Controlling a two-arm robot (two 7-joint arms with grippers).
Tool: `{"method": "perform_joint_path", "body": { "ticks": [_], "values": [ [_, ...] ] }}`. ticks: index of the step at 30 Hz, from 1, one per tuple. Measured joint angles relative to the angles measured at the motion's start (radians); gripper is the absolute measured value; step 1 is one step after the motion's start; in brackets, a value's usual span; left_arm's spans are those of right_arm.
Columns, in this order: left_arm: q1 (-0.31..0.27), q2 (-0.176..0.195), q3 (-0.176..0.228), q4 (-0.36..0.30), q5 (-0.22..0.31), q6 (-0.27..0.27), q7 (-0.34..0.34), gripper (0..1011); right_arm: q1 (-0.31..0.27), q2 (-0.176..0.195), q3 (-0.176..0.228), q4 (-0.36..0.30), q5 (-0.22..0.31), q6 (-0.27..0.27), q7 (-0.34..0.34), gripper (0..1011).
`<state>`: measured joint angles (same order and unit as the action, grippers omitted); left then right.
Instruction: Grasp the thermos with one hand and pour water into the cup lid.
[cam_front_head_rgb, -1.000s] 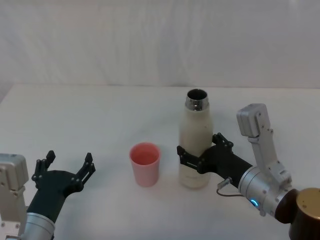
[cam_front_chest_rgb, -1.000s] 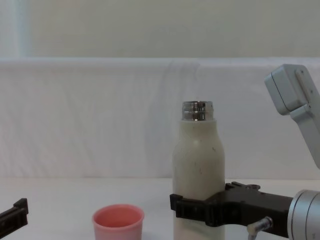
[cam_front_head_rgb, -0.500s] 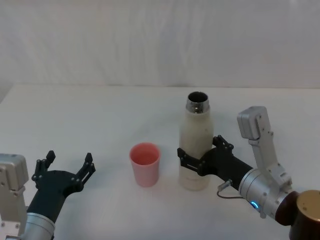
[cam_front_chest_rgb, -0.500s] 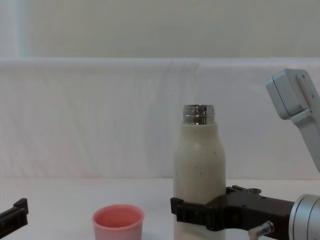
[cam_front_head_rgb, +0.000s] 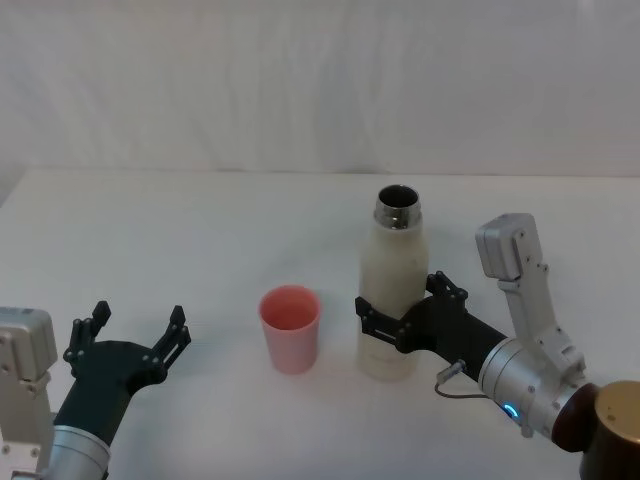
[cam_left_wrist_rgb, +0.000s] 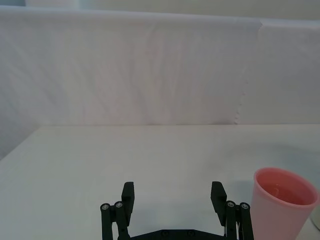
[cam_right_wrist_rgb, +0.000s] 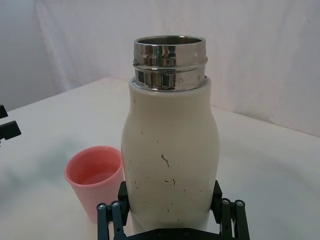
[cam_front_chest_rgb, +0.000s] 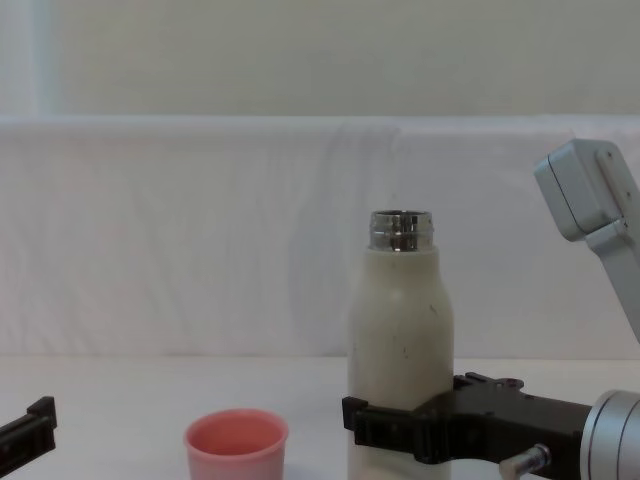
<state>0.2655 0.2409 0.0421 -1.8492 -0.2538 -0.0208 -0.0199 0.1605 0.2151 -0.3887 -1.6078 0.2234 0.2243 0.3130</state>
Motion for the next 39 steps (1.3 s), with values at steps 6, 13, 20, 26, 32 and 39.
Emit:
{"method": "perform_joint_path", "body": {
  "ticks": [6,13,20,26,32,39],
  "values": [
    [0.0,0.0,0.0,0.0,0.0,0.0,0.0,1001,0.0,-0.001,0.0,0.0,0.0,0.0,0.0,957],
    [0.0,0.0,0.0,0.0,0.0,0.0,0.0,1001,-0.001,-0.001,0.001,-0.001,-0.002,0.002,0.0,1002],
    [0.0,0.0,0.0,0.0,0.0,0.0,0.0,1001,-0.001,-0.001,0.002,-0.001,-0.003,0.002,0.0,1000],
    [0.0,0.0,0.0,0.0,0.0,0.0,0.0,1001,-0.001,-0.002,0.002,-0.001,-0.003,0.002,0.0,1000],
    [0.0,0.0,0.0,0.0,0.0,0.0,0.0,1001,-0.001,-0.002,0.002,-0.001,-0.004,0.002,0.001,1000],
    [0.0,0.0,0.0,0.0,0.0,0.0,0.0,1001,-0.001,-0.002,0.002,-0.001,-0.004,0.002,0.001,1000]
  ]
}}
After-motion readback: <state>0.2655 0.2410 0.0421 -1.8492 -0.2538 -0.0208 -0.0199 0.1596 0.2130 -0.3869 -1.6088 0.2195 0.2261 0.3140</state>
